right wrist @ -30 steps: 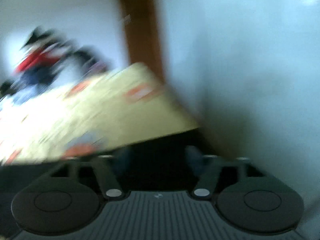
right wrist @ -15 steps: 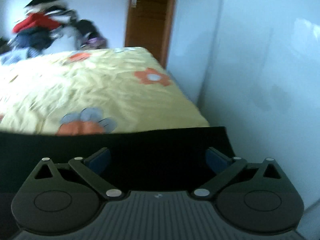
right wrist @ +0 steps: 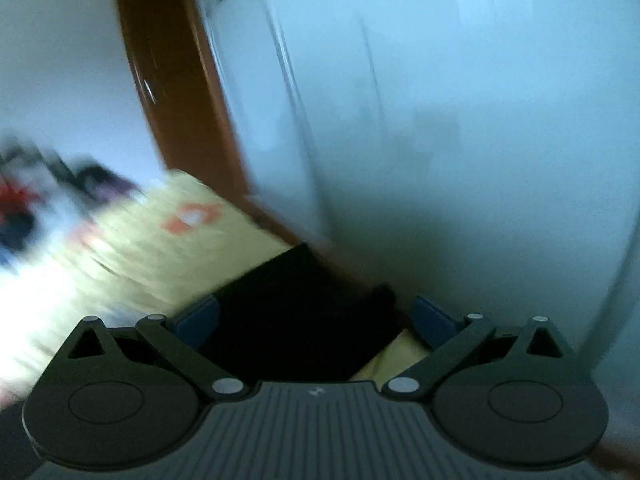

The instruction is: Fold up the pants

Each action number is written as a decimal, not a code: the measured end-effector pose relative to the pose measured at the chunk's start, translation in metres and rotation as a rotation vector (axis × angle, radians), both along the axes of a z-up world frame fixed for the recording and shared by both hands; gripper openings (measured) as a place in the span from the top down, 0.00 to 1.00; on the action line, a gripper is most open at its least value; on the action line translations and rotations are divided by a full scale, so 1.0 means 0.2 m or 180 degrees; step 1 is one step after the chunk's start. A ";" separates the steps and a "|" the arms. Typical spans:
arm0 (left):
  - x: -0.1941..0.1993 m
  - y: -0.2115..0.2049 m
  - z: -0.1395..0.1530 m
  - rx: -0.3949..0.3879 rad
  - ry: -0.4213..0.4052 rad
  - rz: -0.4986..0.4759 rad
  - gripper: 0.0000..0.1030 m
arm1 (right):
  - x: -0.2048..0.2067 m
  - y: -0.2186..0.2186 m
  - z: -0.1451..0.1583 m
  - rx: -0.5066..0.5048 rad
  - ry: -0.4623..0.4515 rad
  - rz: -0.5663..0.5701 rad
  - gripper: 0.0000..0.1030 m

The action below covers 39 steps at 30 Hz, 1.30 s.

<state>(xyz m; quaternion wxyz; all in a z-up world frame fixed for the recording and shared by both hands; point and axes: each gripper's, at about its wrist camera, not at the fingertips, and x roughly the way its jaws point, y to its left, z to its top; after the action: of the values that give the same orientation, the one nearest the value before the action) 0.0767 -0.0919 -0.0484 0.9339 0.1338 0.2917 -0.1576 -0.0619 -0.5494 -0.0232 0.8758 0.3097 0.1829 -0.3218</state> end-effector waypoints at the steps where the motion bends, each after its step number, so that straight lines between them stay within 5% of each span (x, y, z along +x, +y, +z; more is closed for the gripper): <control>1: 0.00 0.00 -0.01 -0.0018 -0.0013 0.0015 0.00 | -0.05 -0.03 -0.02 0.0156 -0.0116 -0.0008 0.00; 9: 0.00 0.03 -0.03 -0.0131 0.0001 0.0040 0.00 | -0.05 -0.07 -0.11 0.0779 -0.0246 0.0249 0.00; 13: 0.01 0.04 -0.03 -0.0191 0.0047 0.0056 0.00 | 0.00 -0.10 -0.12 0.0798 -0.0388 0.0198 0.02; 16: 0.01 0.04 -0.03 -0.0208 0.0059 0.0061 0.00 | 0.07 -0.15 -0.15 0.0708 -0.0344 0.0117 0.22; 18: 0.01 0.04 -0.03 -0.0216 0.0064 0.0062 0.00 | 0.09 -0.17 -0.17 0.0685 -0.0292 0.0041 0.53; 20: 0.01 0.04 -0.03 -0.0229 0.0073 0.0063 0.00 | 0.11 -0.18 -0.19 0.0676 -0.0234 -0.0033 0.72; 23: 0.01 0.05 -0.03 -0.0254 0.0079 0.0064 0.00 | 0.11 -0.16 -0.18 0.0575 -0.0227 -0.0058 0.89; 26: 0.00 0.06 -0.01 -0.0259 0.0029 0.0107 0.01 | 0.13 -0.10 -0.10 0.0304 -0.0282 0.0065 0.93; 32: 0.00 0.14 0.07 -0.0350 -0.0141 0.0302 0.01 | 0.33 0.27 0.19 -0.0498 -0.0244 0.1004 0.93; 39: 0.01 0.29 0.12 -0.0254 -0.0207 0.0664 0.01 | 0.61 0.88 0.25 -0.0561 -0.0322 0.2409 0.93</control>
<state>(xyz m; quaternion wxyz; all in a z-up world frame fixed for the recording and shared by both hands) 0.0779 -0.0341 -0.0253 0.9588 0.0705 0.2670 -0.0666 0.0595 -0.3735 0.0276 0.9638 0.1594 0.2124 0.0252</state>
